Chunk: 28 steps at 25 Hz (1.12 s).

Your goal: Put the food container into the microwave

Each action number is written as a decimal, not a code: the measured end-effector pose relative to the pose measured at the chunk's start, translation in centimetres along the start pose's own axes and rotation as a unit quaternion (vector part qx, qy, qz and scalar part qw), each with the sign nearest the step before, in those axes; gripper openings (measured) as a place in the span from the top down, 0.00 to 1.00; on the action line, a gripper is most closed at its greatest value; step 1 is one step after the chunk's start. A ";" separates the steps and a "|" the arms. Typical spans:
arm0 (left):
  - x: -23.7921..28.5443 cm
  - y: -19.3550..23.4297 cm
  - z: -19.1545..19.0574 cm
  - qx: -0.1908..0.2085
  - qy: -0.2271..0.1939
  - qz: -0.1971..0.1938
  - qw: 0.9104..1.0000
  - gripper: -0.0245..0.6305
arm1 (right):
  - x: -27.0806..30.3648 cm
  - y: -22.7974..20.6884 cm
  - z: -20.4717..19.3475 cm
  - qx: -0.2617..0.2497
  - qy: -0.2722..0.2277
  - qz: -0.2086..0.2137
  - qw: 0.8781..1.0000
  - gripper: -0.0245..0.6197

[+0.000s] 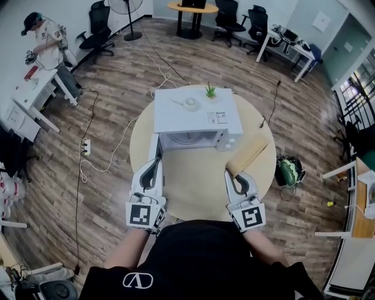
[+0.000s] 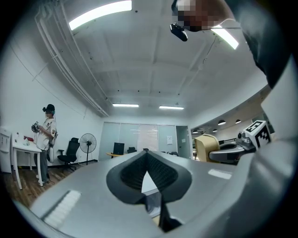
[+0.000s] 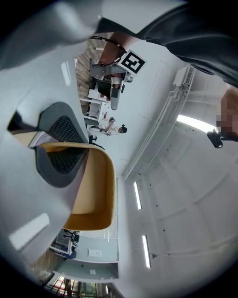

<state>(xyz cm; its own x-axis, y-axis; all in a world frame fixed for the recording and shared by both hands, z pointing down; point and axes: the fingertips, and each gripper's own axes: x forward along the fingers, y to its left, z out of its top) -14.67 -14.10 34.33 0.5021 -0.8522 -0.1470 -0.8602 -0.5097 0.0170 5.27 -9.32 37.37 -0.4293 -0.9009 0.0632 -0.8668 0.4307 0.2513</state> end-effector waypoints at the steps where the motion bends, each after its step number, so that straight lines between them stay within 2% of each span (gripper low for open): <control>1: 0.1 0.1 0.0 0.000 -0.001 0.000 1.000 0.96 | 0.4 -0.1 0.1 -0.001 0.000 0.001 1.000 0.94; 6: 0.8 0.2 0.0 0.009 -0.004 0.007 1.000 0.96 | 1.7 -0.3 0.2 -0.021 0.002 0.017 1.000 0.94; 16: 3.3 -1.3 0.6 0.032 -0.007 0.030 0.999 0.96 | 3.3 -3.3 -0.6 -0.022 -0.003 0.043 0.999 0.94; 23: 4.8 -1.9 -0.5 0.025 0.006 0.037 0.999 0.96 | 5.1 -4.6 -1.1 -0.032 0.003 0.064 0.997 0.94; 28: 5.0 -1.7 -2.5 0.010 0.025 0.044 0.999 0.96 | 7.9 -4.1 -3.2 -0.061 0.039 0.099 0.992 0.94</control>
<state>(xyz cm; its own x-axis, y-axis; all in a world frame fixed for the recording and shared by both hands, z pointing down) -10.44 -17.75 36.05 0.4276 -0.8987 -0.0971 -0.9027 -0.4303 0.0075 6.26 -18.35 39.94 -0.5628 -0.8027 0.1973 -0.7281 0.5944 0.3415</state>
